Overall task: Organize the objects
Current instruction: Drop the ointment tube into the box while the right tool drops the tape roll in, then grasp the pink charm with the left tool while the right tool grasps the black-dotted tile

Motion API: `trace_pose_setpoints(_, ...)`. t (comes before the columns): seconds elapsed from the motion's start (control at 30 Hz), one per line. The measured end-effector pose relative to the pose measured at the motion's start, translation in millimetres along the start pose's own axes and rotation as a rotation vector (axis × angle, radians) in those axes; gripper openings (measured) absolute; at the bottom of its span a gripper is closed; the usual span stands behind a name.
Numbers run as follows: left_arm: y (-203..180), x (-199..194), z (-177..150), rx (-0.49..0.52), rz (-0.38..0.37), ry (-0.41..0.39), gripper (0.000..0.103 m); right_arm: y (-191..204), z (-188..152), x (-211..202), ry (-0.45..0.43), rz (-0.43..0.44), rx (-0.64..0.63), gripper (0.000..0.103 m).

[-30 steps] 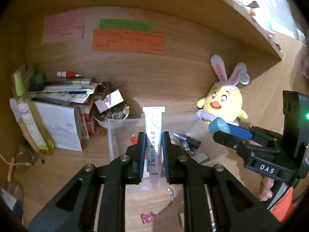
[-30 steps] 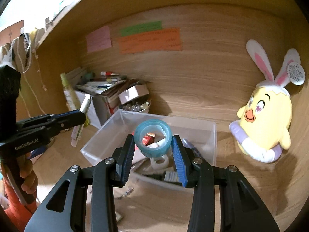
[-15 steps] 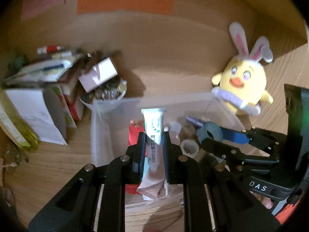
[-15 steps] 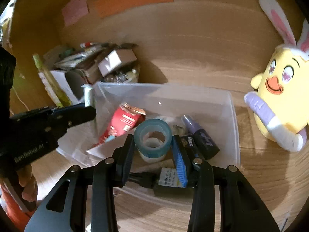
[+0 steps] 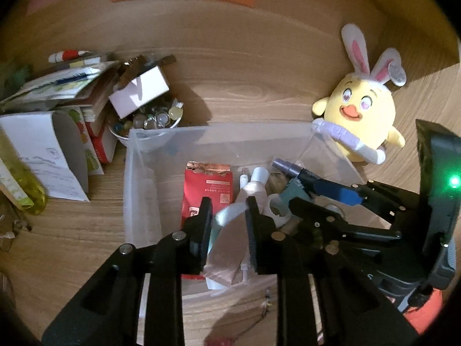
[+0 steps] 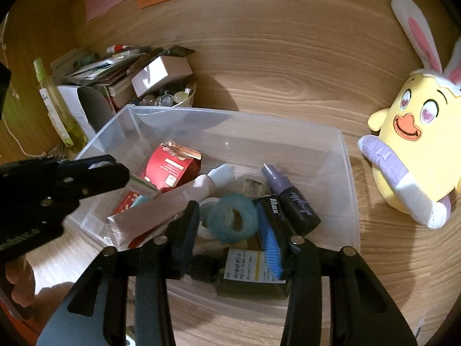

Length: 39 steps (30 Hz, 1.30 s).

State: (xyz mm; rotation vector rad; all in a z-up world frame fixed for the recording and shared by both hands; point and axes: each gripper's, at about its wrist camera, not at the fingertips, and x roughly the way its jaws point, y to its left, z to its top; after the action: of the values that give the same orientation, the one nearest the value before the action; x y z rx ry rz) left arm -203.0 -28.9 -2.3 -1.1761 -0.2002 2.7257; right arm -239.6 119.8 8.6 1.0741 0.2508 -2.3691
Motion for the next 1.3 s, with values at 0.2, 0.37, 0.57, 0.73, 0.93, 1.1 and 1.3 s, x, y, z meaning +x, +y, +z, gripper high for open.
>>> trace_pose_setpoints(0.2,-1,-37,4,-0.004,-0.008,-0.091,0.042,0,4,-28,-0.065,0.01,0.004,0.055)
trace_pose_setpoints(0.37,-7,-69,-3,0.014,-0.009,-0.161,0.068,5,-3,-60,-0.124,0.023,-0.021,0.061)
trace_pose_setpoints(0.57,-18,-82,-31,0.067,0.036,-0.157,0.077,10,-24,-87,-0.162,0.037,-0.044,0.071)
trace_pose_setpoints(0.73,-14,-78,-57,0.064,0.079,-0.114,0.077,14,-45,-95,-0.144,0.075,-0.052,0.072)
trace_pose_setpoints(0.93,2,-62,-90,0.03,0.096,-0.019,0.077,18,-70,-91,-0.102,0.099,-0.054,0.073)
trace_pose_setpoints(1.1,16,-49,-114,-0.011,0.097,0.063,0.077,27,-87,-81,-0.051,0.114,-0.073,0.077)
trace_pose_setpoints(1.3,17,-42,-130,-0.014,0.055,0.121,0.074,47,-106,-62,0.037,0.17,-0.116,0.078)
